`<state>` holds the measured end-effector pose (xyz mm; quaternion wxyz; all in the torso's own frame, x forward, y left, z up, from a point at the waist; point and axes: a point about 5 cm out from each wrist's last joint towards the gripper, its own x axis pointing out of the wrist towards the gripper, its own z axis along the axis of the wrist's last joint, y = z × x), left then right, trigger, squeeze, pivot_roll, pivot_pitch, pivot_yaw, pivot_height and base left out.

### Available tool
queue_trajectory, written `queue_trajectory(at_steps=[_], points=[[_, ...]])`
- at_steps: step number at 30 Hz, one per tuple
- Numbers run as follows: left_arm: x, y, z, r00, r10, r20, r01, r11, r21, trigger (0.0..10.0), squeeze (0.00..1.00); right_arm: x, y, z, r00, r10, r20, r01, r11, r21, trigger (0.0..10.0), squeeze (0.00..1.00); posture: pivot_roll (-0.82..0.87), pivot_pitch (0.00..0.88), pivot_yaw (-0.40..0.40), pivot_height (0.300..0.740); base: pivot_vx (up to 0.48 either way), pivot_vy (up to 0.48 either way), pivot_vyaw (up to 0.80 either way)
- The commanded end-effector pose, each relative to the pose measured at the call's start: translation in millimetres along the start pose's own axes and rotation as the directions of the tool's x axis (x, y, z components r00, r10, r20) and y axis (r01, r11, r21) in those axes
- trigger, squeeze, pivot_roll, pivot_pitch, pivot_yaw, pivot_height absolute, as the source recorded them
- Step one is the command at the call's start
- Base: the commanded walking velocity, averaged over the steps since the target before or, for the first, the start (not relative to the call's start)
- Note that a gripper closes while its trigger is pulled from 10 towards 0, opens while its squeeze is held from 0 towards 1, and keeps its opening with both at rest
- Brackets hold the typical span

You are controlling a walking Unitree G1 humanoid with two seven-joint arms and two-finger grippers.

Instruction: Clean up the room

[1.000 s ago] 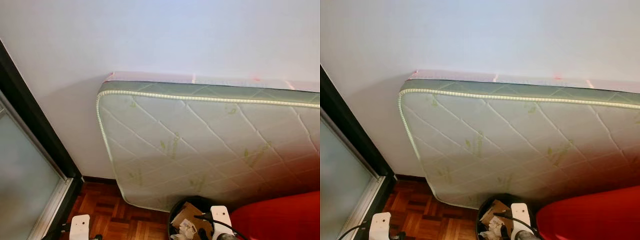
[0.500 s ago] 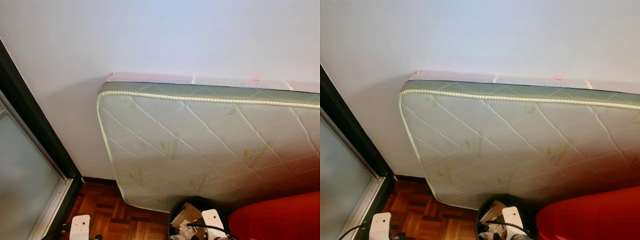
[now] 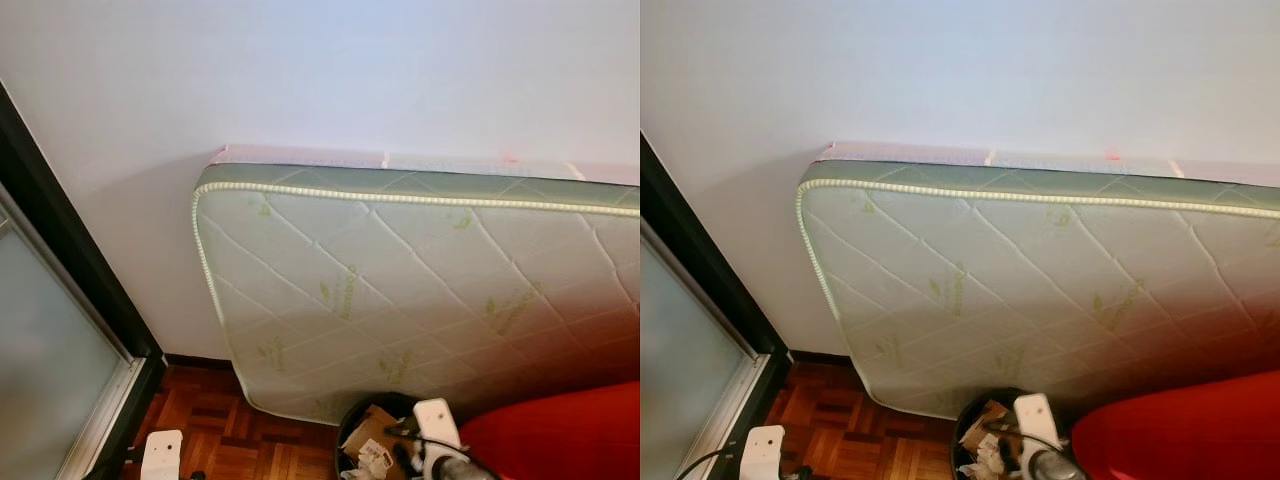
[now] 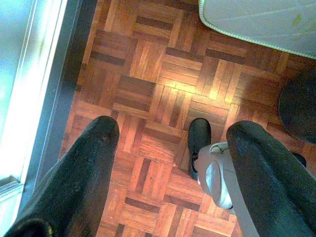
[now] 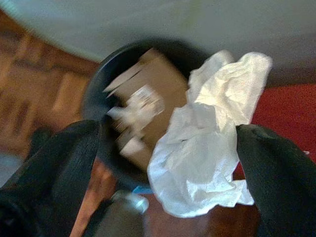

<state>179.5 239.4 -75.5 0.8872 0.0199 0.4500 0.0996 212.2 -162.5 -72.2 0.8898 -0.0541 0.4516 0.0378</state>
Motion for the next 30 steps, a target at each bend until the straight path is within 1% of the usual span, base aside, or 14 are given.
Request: queue_trajectory(at_steps=[1,4,5,8,11,12,16,19,20,21,23,24,27,30], points=[[-0.3,0.5,-2.8,1.000,0.002,-0.015,-0.002,1.000,0.000,10.0,0.00,0.3,-2.7,6.0,0.999,-0.034,0.033,0.034,0.999,0.022,10.0,0.00,0.11,0.003,-0.019,0.740,0.000,0.000,0.00],[-0.3,0.6,-2.5,1.000,0.001,-0.015,-0.001,1.000,0.001,10.0,0.00,0.6,0.3,5.2,0.999,-0.026,0.021,0.026,1.000,0.015,10.0,0.00,0.11,0.002,-0.020,0.740,0.000,0.000,0.00],[-0.2,0.7,-2.3,1.000,0.001,-0.014,-0.001,1.000,0.002,10.0,0.00,-0.1,2.9,-6.6,0.998,-0.001,-0.057,0.000,1.000,-0.017,10.0,0.00,0.11,0.001,-0.018,0.740,0.000,0.000,0.00],[-0.2,0.7,-2.1,1.000,0.000,-0.014,0.000,1.000,0.002,10.0,0.00,-1.1,9.6,-15.2,0.993,0.061,-0.098,-0.061,0.998,0.003,10.0,0.00,0.11,0.001,-0.017,0.740,0.000,0.000,0.00],[-0.2,1.1,-1.9,1.000,0.000,-0.013,0.000,1.000,0.002,10.0,0.00,-1.2,8.1,-11.0,0.999,0.031,-0.018,-0.030,0.998,0.048,10.0,0.00,0.11,0.001,-0.017,0.740,0.000,0.000,0.00],[-0.2,1.6,-1.8,1.000,0.002,-0.012,-0.002,1.000,0.002,10.0,0.00,-1.3,0.4,-0.4,0.996,-0.046,0.074,0.037,0.992,0.119,10.0,0.00,0.11,0.000,-0.015,0.740,0.000,0.000,0.00],[-0.3,2.5,-1.8,1.000,0.003,-0.013,-0.003,1.000,0.005,10.0,0.00,-2.2,-13.9,22.3,0.972,-0.135,0.192,0.089,0.969,0.230,10.0,0.00,0.11,0.000,-0.012,0.740,0.000,0.000,0.00],[-0.3,2.7,-2.0,1.000,0.002,-0.013,-0.002,1.000,0.006,10.0,0.00,-1.6,-16.4,27.4,0.973,-0.132,0.190,0.085,0.968,0.236,10.0,0.00,0.11,0.000,-0.013,0.740,0.000,0.000,0.00],[-0.3,2.8,-1.9,1.000,0.002,-0.013,-0.002,1.000,0.006,10.0,0.00,-0.8,-15.5,24.3,0.981,-0.119,0.155,0.082,0.971,0.226,10.0,0.00,0.11,0.000,-0.013,0.740,0.000,0.000,0.00],[-0.3,2.7,-2.0,1.000,0.001,-0.013,-0.001,1.000,0.006,10.0,0.00,0.4,-10.3,10.3,0.997,-0.066,0.042,0.058,0.983,0.175,10.0,0.00,0.11,0.000,-0.013,0.740,0.000,0.000,0.00],[-0.3,2.6,-2.0,1.000,0.000,-0.013,0.000,1.000,0.006,10.0,0.00,0.1,-7.4,1.1,0.999,-0.047,-0.012,0.048,0.991,0.125,10.0,0.00,0.11,0.000,-0.015,0.740,0.000,0.000,0.00],[-0.3,2.6,-1.9,1.000,-0.001,-0.013,0.001,1.000,0.006,10.0,0.00,-0.1,-7.7,0.5,0.998,-0.057,-0.006,0.057,0.992,0.111,10.0,0.00,0.11,0.000,-0.015,0.740,0.000,0.000,0.00],[-0.3,2.9,-1.6,1.000,0.000,-0.012,0.001,1.000,0.004,10.0,0.00,-0.5,-8.8,9.3,0.993,-0.082,0.089,0.059,0.969,0.238,10.0,0.00,0.12,0.000,-0.015,0.740,0.000,0.000,0.00],[-0.3,3.9,-1.5,1.000,0.002,-0.012,-0.002,1.000,0.002,10.0,0.00,-1.8,-15.4,25.2,0.971,-0.140,0.193,0.078,0.952,0.295,10.0,0.00,0.12,0.000,-0.012,0.740,0.000,0.000,0.00]])
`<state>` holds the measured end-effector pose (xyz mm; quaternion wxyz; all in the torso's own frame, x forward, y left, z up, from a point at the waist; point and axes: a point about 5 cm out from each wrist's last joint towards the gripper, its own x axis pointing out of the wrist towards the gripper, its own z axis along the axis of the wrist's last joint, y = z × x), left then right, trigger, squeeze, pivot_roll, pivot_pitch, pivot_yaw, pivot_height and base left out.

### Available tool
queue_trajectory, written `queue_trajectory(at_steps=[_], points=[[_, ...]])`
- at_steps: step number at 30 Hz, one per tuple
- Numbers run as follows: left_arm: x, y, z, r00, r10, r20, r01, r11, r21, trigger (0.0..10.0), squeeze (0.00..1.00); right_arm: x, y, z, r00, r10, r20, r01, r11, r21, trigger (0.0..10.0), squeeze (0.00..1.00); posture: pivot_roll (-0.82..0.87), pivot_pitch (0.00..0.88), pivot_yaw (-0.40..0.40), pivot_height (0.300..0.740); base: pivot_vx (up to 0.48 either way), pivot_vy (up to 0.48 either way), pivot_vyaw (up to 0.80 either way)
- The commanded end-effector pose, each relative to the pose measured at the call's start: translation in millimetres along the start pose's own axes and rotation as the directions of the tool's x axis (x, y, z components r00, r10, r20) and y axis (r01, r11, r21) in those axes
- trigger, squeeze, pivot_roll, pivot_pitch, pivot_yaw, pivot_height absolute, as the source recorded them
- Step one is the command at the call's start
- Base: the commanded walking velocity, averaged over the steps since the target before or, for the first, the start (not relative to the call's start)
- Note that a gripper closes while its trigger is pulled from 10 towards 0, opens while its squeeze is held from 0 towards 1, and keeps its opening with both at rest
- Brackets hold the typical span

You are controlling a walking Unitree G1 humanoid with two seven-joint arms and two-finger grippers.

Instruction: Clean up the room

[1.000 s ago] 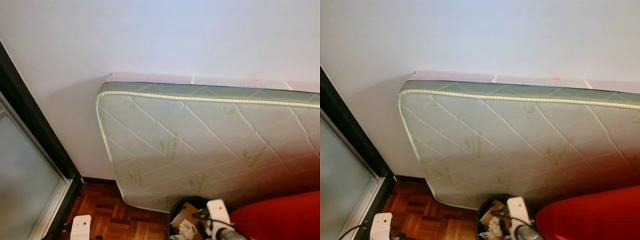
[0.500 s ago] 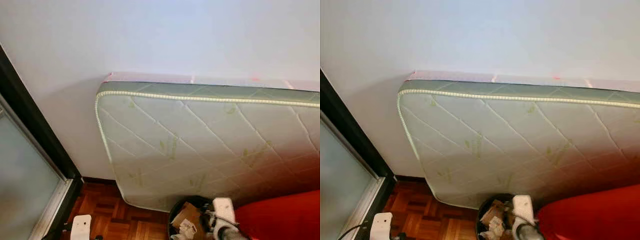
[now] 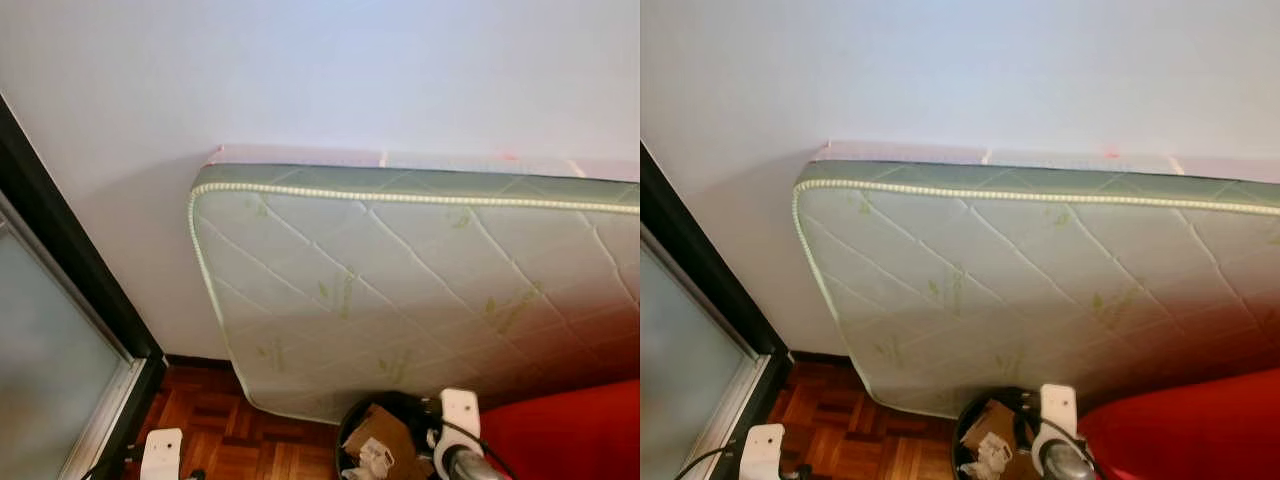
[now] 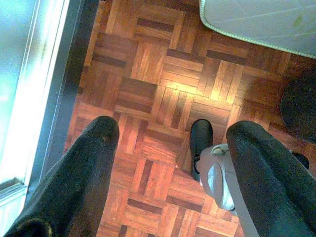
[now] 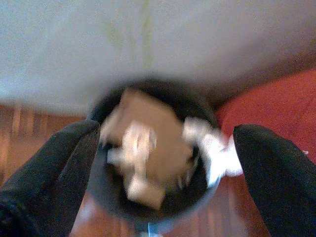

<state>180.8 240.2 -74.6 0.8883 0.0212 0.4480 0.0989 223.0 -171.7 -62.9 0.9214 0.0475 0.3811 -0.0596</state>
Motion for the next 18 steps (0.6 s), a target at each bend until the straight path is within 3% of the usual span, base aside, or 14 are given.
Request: queue_trajectory(at_steps=[1,3,4,9,18], points=[[-0.5,3.2,-3.2,1.000,0.002,-0.016,-0.002,1.000,0.000,10.0,0.00,1.8,-0.9,12.9,0.998,-0.014,0.063,0.012,1.000,0.024,10.0,0.00,0.12,0.000,-0.012,0.740,0.000,0.000,0.00],[-0.6,3.5,-3.3,1.000,0.003,-0.017,-0.003,1.000,0.001,10.0,0.00,2.4,-2.6,14.2,0.998,-0.027,0.052,0.026,0.999,0.023,10.0,0.00,0.12,0.000,-0.011,0.740,0.000,0.000,0.00],[-0.6,3.6,-3.4,1.000,0.002,-0.018,-0.002,1.000,0.001,10.0,0.00,2.5,-1.2,6.9,1.000,-0.009,-0.022,0.008,1.000,-0.013,10.0,0.00,0.11,0.000,-0.011,0.740,0.000,0.000,0.00],[-0.6,3.9,-3.2,1.000,0.002,-0.016,-0.002,1.000,0.001,10.0,0.00,2.3,6.0,7.9,0.998,0.060,0.002,-0.060,0.996,0.069,10.0,0.00,0.12,0.000,-0.011,0.740,0.000,0.000,0.00],[-0.9,3.9,-5.0,1.000,-0.003,-0.023,0.004,1.000,0.020,10.0,0.00,-0.7,10.9,-6.2,0.995,0.094,-0.044,-0.093,0.995,0.032,10.0,0.00,0.11,0.000,-0.007,0.740,0.000,0.000,0.00]])
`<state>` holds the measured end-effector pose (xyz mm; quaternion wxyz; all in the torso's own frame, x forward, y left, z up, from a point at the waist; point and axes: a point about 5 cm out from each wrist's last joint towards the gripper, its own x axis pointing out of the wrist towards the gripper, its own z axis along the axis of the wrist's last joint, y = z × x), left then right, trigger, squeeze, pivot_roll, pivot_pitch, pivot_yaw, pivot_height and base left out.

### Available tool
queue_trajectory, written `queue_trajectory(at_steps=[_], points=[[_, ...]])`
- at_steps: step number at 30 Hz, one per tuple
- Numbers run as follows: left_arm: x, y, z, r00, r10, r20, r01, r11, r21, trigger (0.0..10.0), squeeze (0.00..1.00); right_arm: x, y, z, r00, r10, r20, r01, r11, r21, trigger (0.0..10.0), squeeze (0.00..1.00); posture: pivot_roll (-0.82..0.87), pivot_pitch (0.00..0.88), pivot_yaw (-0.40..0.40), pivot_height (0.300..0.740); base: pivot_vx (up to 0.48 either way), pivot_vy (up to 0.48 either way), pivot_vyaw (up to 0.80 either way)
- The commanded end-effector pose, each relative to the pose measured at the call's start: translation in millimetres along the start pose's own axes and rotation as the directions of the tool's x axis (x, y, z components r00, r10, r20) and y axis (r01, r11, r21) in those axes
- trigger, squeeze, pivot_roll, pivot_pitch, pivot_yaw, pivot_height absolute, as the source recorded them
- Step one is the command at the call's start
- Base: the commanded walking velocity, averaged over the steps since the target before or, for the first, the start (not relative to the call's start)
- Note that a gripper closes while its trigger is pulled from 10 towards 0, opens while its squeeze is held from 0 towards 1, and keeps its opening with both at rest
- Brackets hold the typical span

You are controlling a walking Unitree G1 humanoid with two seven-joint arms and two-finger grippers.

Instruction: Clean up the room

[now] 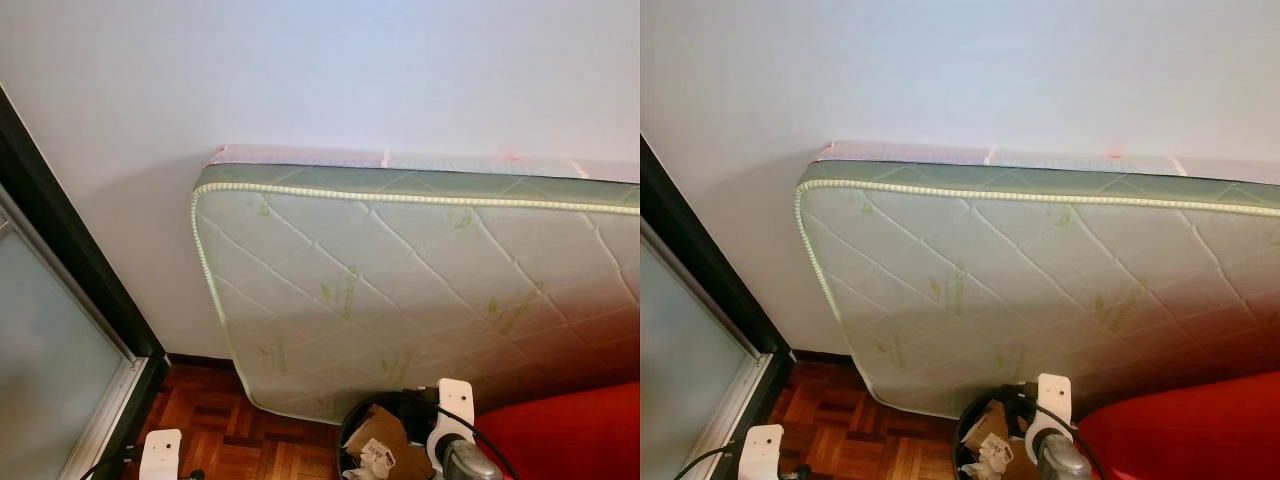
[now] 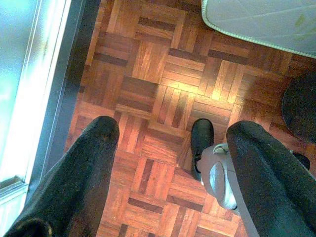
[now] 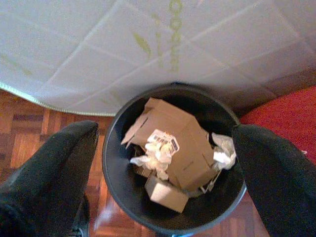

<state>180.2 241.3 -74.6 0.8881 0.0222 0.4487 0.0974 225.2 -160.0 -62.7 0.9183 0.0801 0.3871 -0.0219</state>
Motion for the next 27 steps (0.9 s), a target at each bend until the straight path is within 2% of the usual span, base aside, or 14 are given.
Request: queue_trajectory(at_steps=[1,10,12,14,27], points=[[-0.8,2.5,-4.7,1.000,-0.002,-0.022,0.002,1.000,0.016,10.0,0.00,-1.9,-3.5,-8.7,0.999,-0.010,-0.035,0.010,1.000,0.001,10.0,0.00,0.11,0.000,-0.008,0.740,0.000,0.000,0.00],[-0.7,-1.1,-5.0,1.000,-0.013,-0.017,0.013,1.000,0.004,10.0,0.00,-5.3,-13.3,-18.7,0.996,-0.047,-0.070,0.047,0.999,-0.001,10.0,0.00,0.11,0.000,-0.015,0.740,0.000,0.000,0.00],[-0.8,-2.3,-5.5,1.000,-0.015,-0.018,0.015,1.000,0.001,10.0,0.00,-2.7,-7.3,-12.6,0.997,-0.046,-0.065,0.045,0.999,-0.013,10.0,0.00,0.11,0.000,-0.018,0.740,0.000,0.000,0.00],[-0.9,-2.7,-6.4,1.000,-0.016,-0.020,0.016,1.000,-0.002,10.0,0.00,-3.0,-5.9,-15.5,0.995,-0.050,-0.084,0.048,0.998,-0.027,10.0,0.00,0.11,0.000,-0.020,0.740,0.000,0.000,0.00],[-0.8,-2.1,-5.3,1.000,-0.020,-0.016,0.020,1.000,0.004,10.0,0.00,-3.3,-4.9,-18.6,0.992,-0.065,-0.105,0.063,0.998,-0.027,10.0,0.00,0.10,0.000,-0.011,0.740,-0.018,0.000,0.00]])
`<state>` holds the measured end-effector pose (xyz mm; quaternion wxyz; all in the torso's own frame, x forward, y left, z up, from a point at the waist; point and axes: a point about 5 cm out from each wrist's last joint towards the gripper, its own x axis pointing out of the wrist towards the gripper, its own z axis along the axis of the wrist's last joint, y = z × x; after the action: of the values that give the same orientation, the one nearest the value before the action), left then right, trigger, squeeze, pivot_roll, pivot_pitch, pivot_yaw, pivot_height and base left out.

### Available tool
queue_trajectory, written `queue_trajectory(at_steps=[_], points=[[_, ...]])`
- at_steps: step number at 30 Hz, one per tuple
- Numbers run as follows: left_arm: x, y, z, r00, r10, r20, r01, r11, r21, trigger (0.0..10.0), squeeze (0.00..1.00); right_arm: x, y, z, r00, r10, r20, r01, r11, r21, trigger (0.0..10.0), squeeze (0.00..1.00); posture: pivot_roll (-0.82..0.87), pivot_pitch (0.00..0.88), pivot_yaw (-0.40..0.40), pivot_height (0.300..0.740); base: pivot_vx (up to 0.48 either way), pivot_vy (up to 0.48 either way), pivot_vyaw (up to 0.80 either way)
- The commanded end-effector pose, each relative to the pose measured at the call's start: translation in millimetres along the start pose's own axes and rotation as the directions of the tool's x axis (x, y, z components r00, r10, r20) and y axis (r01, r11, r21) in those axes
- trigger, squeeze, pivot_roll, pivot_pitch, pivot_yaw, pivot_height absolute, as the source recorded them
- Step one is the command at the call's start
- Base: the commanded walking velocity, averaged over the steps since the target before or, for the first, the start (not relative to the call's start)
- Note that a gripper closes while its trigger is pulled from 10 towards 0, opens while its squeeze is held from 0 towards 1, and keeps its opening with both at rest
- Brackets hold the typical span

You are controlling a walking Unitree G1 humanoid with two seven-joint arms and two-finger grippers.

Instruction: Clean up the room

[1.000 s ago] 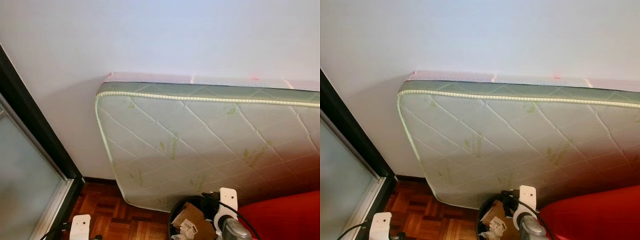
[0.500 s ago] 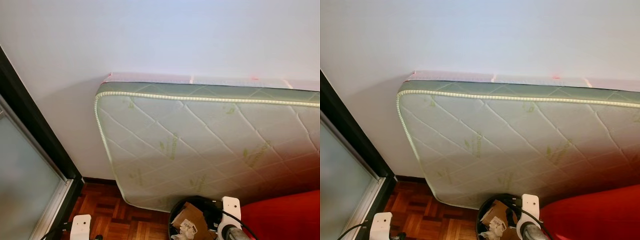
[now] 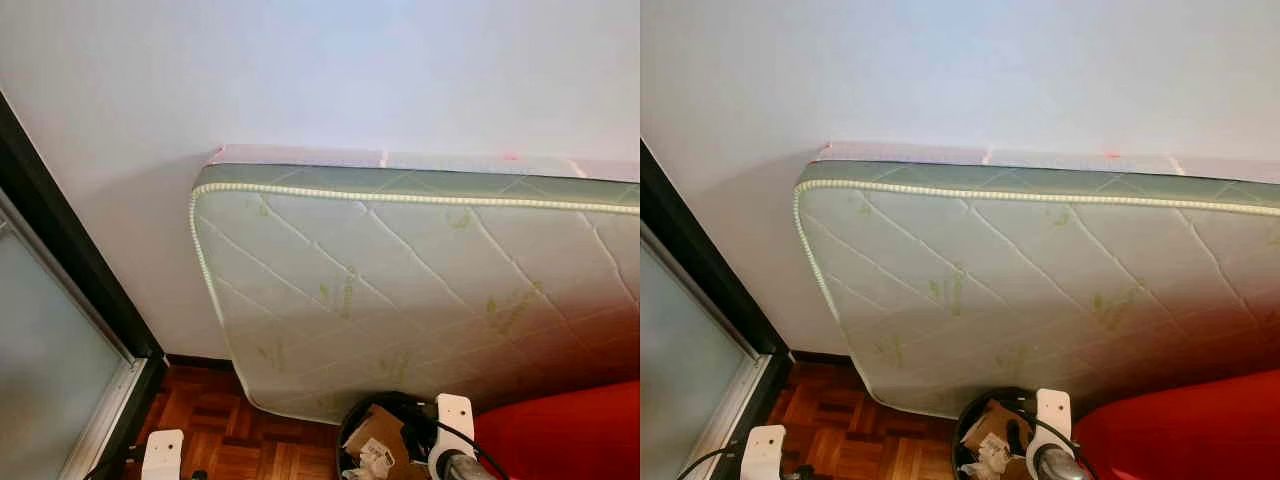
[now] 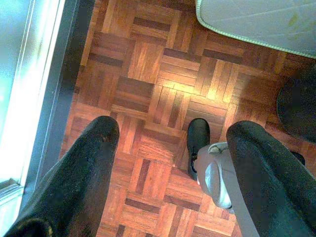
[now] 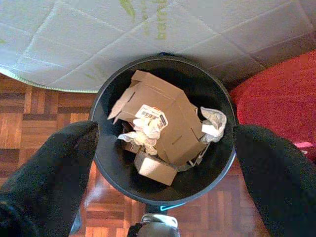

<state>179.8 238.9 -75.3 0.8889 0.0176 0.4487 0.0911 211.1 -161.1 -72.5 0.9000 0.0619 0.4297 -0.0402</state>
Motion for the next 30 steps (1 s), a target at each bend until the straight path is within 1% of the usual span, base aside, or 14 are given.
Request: queue_trajectory(at_steps=[1,30], points=[[-0.7,0.4,-4.4,1.000,-0.005,-0.015,0.005,1.000,0.008,10.0,0.00,-0.1,-1.0,-2.0,1.000,-0.010,-0.017,0.010,1.000,-0.005,10.0,0.00,0.10,0.000,-0.010,0.740,-0.240,0.000,0.00],[-1.0,0.7,-5.9,1.000,-0.008,-0.020,0.009,1.000,0.014,10.0,0.00,0.7,2.9,0.6,1.000,-0.008,-0.017,0.008,1.000,-0.006,10.0,0.00,0.09,0.000,-0.008,0.740,-0.276,0.000,0.00]])
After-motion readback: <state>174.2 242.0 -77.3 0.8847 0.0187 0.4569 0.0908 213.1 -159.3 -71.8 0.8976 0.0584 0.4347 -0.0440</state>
